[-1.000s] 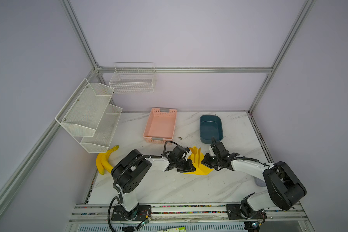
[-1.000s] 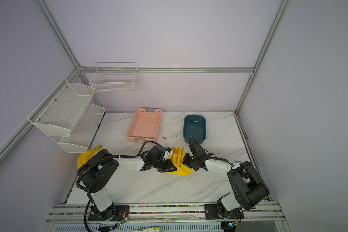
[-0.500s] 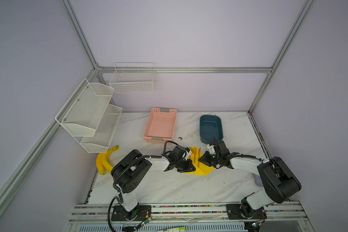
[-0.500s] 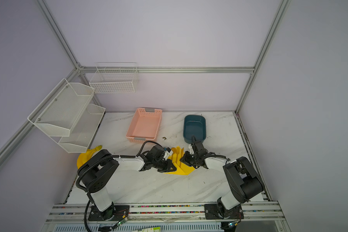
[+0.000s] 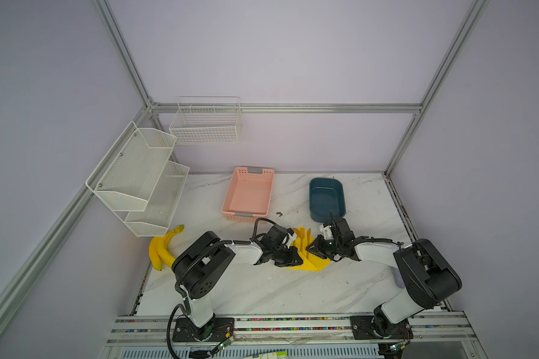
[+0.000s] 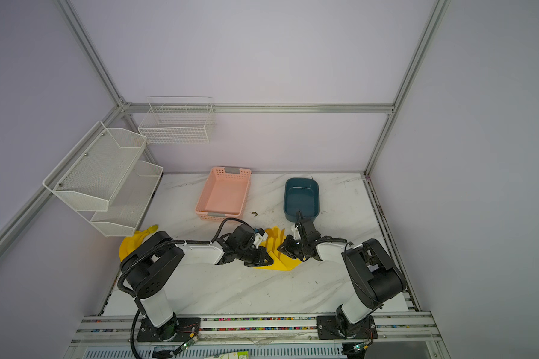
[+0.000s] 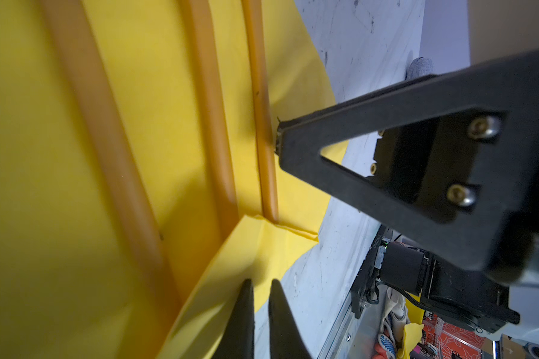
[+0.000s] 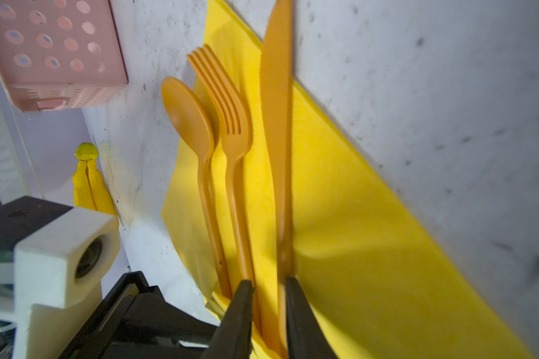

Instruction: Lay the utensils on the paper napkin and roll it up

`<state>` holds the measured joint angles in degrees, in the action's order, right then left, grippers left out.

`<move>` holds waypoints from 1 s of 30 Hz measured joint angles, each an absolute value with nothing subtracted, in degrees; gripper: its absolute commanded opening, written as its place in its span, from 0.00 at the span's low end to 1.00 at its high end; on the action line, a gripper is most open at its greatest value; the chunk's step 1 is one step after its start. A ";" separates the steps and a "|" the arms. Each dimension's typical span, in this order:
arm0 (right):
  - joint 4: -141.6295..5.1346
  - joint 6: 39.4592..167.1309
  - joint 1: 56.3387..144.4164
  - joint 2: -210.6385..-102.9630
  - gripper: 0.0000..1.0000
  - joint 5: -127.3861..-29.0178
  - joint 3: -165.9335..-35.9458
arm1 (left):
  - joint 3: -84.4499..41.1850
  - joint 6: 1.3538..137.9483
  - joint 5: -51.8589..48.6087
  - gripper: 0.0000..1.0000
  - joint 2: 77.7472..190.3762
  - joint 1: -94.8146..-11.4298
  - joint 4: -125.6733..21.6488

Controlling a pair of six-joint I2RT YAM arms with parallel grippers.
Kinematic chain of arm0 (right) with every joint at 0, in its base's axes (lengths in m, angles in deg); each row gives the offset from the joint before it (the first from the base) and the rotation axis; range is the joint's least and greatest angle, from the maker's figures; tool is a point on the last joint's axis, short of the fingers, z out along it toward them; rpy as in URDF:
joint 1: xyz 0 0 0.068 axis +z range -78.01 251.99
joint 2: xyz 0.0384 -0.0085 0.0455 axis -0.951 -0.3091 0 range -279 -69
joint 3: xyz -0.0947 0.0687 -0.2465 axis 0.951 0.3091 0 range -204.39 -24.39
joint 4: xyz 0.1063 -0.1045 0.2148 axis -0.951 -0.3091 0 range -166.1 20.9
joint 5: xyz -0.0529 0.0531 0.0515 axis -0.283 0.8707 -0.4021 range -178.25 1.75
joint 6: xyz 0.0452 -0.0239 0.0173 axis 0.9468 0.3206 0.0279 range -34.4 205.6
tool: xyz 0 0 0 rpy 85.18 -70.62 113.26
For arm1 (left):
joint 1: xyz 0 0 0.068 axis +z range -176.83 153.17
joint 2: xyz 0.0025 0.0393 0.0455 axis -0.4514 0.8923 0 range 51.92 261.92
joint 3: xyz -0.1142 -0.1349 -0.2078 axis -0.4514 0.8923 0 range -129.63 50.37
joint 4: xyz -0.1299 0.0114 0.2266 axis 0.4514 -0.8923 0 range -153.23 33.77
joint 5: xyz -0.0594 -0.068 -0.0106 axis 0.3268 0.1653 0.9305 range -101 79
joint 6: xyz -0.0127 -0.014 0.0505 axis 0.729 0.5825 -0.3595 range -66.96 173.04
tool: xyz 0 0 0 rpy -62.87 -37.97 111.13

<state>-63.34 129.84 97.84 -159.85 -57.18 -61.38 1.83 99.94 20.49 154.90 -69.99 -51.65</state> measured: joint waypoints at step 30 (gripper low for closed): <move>-60.13 129.87 97.36 -162.34 0.23 -54.12 -61.10 | 1.83 99.98 20.49 0.12 154.90 -69.99 -51.57</move>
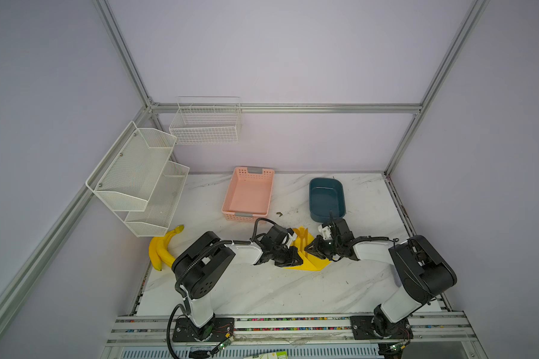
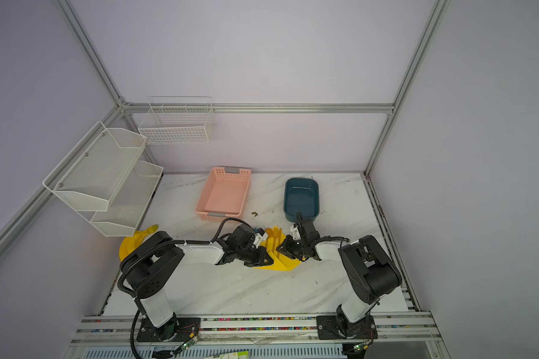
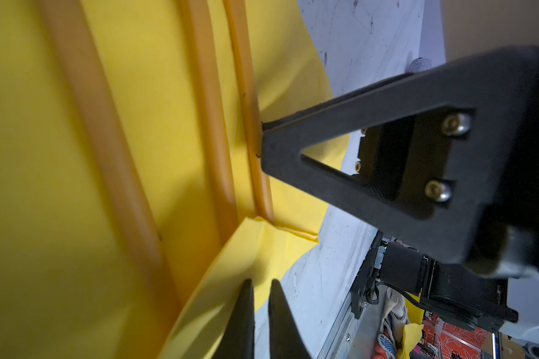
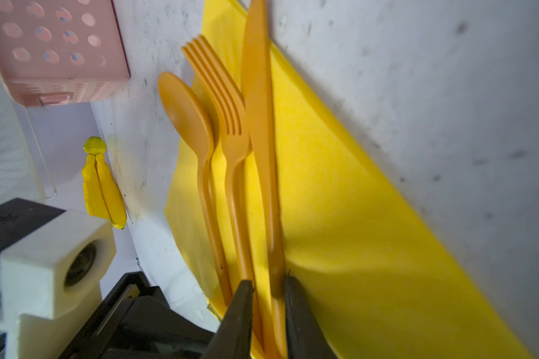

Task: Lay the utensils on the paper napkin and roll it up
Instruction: 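Open the right gripper and lift it off the folded napkin edge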

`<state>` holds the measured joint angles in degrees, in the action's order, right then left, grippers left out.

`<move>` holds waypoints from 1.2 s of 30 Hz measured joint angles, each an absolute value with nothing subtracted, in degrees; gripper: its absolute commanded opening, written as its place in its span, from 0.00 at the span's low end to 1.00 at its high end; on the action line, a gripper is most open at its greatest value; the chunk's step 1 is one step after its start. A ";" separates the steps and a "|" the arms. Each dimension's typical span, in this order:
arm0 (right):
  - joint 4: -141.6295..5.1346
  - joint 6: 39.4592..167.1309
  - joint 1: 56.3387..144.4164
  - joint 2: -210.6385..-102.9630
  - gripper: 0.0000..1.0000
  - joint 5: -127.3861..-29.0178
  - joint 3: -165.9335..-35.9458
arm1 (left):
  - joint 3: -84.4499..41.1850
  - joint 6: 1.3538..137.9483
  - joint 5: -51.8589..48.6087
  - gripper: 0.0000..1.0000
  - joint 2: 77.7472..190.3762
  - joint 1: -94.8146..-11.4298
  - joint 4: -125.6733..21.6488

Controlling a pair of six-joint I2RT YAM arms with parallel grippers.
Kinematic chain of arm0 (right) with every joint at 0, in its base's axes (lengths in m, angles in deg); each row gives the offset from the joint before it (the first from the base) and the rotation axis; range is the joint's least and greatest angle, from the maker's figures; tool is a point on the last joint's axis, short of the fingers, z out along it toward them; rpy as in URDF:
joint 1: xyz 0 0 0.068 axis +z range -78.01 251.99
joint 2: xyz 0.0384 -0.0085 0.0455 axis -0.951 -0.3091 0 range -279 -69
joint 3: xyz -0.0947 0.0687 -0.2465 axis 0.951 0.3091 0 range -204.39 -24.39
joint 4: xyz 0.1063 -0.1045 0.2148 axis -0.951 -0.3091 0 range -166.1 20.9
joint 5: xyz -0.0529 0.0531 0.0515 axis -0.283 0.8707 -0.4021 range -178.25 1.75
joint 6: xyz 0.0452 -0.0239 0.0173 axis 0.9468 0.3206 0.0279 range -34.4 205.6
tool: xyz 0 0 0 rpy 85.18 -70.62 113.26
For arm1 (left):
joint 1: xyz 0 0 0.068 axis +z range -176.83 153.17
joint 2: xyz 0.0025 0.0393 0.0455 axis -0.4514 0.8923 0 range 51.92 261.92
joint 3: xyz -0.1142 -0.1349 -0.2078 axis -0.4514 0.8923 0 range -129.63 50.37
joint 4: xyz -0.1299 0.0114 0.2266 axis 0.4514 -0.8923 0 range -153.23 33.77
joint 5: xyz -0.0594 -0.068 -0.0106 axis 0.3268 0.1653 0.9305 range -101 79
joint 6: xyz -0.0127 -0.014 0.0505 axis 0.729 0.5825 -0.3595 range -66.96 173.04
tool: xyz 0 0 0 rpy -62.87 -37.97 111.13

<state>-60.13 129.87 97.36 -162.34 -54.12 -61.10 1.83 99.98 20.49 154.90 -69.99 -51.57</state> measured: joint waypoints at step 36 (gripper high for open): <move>-84.28 131.81 94.80 -142.71 0.64 -71.59 -60.26 | 1.83 100.00 20.25 0.13 154.90 -69.99 -51.33</move>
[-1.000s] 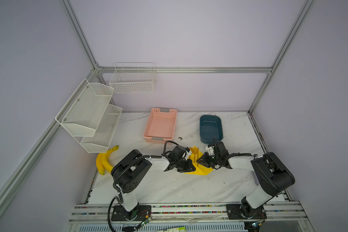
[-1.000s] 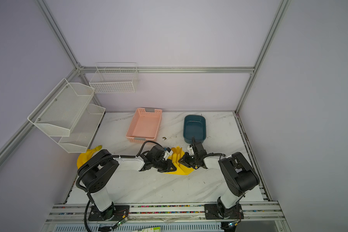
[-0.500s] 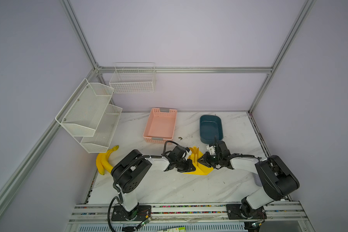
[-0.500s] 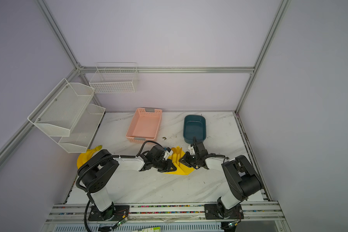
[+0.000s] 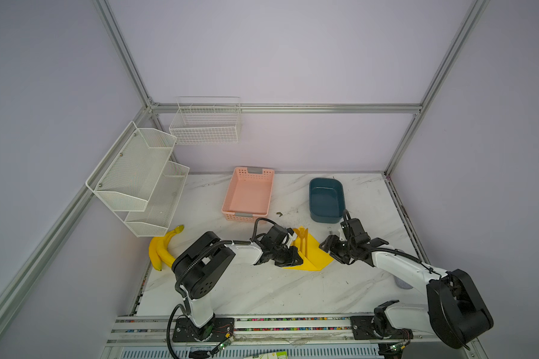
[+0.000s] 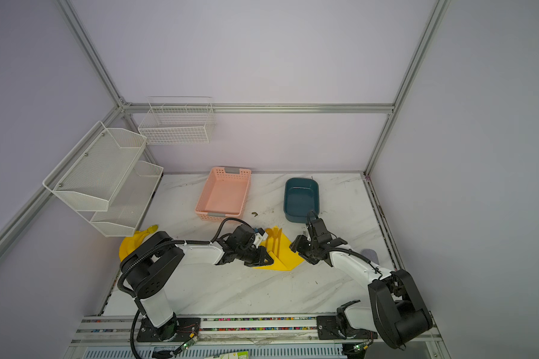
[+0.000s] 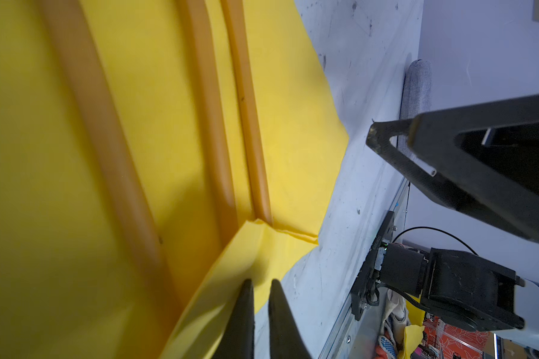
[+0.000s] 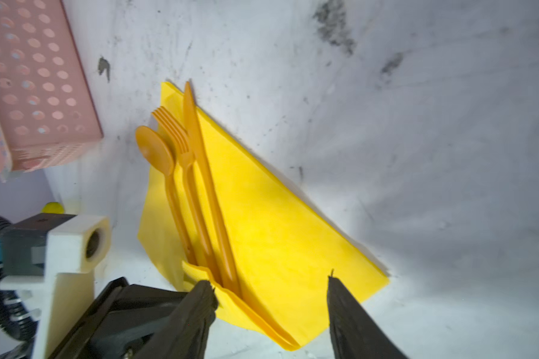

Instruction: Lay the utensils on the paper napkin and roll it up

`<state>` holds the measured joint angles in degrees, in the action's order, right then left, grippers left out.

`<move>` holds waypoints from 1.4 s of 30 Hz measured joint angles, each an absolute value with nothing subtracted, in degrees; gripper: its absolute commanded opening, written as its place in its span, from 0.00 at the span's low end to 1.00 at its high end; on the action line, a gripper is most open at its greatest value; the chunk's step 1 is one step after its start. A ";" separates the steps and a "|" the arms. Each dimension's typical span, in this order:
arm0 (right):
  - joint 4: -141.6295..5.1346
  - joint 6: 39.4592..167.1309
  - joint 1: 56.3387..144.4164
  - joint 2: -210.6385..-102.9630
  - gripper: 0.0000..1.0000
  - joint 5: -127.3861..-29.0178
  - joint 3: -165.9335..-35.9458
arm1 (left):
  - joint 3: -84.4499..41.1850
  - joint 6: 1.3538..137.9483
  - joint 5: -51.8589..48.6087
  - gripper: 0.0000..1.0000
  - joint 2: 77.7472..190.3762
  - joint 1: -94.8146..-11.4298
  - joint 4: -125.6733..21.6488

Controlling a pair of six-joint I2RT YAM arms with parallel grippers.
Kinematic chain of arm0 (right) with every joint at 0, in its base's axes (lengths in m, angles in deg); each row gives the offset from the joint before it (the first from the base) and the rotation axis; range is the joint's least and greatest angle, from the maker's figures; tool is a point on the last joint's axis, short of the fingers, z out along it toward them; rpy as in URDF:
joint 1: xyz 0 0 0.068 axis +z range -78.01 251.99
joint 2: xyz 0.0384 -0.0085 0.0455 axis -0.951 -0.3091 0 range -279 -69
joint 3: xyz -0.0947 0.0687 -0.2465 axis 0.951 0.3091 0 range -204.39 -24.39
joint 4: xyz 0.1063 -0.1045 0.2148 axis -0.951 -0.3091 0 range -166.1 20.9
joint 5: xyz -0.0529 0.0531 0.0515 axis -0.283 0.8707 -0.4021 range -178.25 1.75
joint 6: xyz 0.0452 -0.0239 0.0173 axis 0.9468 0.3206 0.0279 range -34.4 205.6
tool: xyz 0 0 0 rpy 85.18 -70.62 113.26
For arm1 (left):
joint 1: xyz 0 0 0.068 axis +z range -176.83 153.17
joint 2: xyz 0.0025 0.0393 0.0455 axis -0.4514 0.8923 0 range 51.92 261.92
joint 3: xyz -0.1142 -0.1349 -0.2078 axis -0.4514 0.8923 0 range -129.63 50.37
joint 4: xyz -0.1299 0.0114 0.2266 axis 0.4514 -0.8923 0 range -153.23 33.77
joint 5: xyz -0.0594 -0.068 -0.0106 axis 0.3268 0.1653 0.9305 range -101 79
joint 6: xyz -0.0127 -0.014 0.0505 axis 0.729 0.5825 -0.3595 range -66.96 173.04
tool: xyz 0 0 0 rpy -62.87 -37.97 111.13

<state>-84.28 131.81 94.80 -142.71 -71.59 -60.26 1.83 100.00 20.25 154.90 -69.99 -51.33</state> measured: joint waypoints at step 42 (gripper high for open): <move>-67.38 133.32 94.47 -142.69 0.38 -58.56 -50.49 | 1.83 100.16 20.27 0.13 155.09 -69.99 -51.61</move>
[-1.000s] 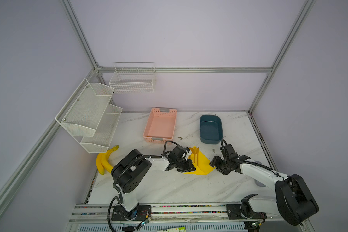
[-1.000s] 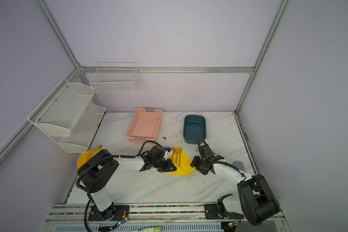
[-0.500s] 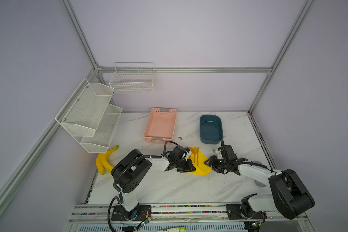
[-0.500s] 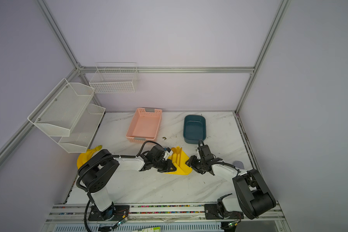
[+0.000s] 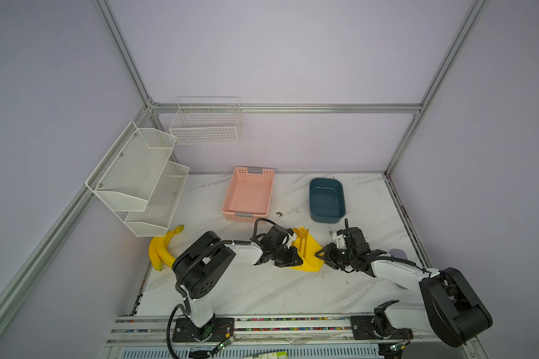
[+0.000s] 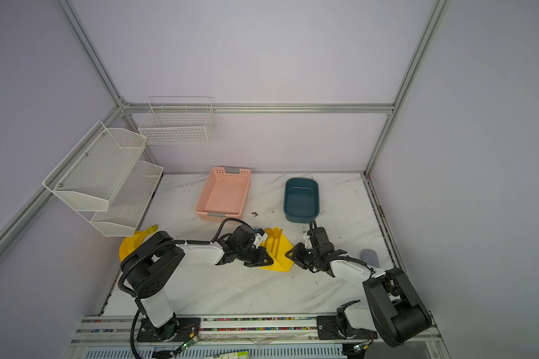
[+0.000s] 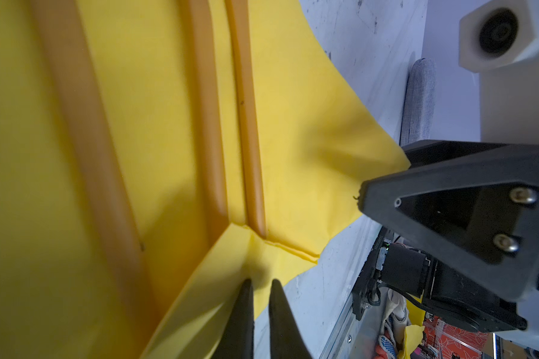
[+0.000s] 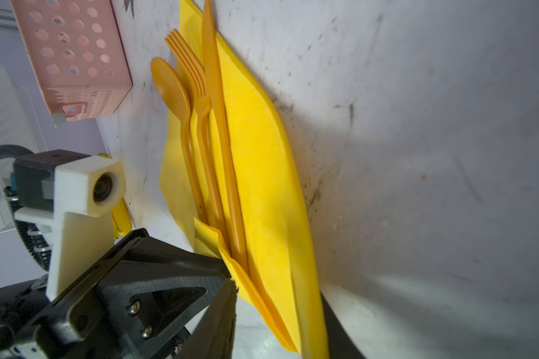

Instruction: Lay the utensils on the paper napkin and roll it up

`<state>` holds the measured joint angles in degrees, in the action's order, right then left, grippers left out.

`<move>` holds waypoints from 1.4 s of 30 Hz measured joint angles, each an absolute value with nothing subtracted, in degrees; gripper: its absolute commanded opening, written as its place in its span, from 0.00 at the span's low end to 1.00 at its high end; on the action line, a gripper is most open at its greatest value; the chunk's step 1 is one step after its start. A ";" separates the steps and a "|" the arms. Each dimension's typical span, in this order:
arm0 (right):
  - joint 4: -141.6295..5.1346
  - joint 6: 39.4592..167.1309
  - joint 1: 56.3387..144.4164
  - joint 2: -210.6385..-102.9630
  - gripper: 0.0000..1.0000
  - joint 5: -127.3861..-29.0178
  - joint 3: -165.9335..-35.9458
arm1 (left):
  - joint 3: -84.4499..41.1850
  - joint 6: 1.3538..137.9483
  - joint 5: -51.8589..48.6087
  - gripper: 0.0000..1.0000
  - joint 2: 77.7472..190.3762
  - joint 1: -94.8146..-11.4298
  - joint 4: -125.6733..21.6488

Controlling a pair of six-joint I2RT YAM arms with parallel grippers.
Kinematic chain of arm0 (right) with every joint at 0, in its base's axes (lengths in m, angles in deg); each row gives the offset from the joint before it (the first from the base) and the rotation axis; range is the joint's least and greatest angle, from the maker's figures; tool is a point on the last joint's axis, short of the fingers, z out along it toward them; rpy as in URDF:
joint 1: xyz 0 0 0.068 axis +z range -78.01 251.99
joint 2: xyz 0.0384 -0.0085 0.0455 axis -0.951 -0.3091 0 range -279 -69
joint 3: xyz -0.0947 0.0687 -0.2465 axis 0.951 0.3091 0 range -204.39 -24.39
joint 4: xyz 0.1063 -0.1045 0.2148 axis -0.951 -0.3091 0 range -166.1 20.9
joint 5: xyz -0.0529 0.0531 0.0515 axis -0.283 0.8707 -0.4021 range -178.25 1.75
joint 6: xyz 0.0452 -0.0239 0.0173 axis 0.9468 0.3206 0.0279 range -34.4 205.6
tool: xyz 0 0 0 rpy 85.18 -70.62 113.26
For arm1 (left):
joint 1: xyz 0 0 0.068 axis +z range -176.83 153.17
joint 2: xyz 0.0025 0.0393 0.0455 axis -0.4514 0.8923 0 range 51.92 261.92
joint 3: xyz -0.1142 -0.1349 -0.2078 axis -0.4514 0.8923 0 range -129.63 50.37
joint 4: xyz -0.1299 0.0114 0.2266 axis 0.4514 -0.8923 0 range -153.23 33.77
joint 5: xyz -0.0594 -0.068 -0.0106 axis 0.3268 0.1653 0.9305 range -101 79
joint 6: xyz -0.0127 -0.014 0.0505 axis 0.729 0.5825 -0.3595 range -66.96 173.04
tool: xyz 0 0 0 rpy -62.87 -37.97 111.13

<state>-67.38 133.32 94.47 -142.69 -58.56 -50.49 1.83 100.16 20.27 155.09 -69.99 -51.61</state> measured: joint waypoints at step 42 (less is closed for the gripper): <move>-85.28 125.60 92.88 -142.06 0.03 -71.09 -59.98 | 1.83 99.72 20.14 0.13 154.20 -68.42 -54.19</move>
<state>-85.28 125.60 92.88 -142.06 -71.09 -59.98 1.83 99.72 20.14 154.20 -68.42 -54.19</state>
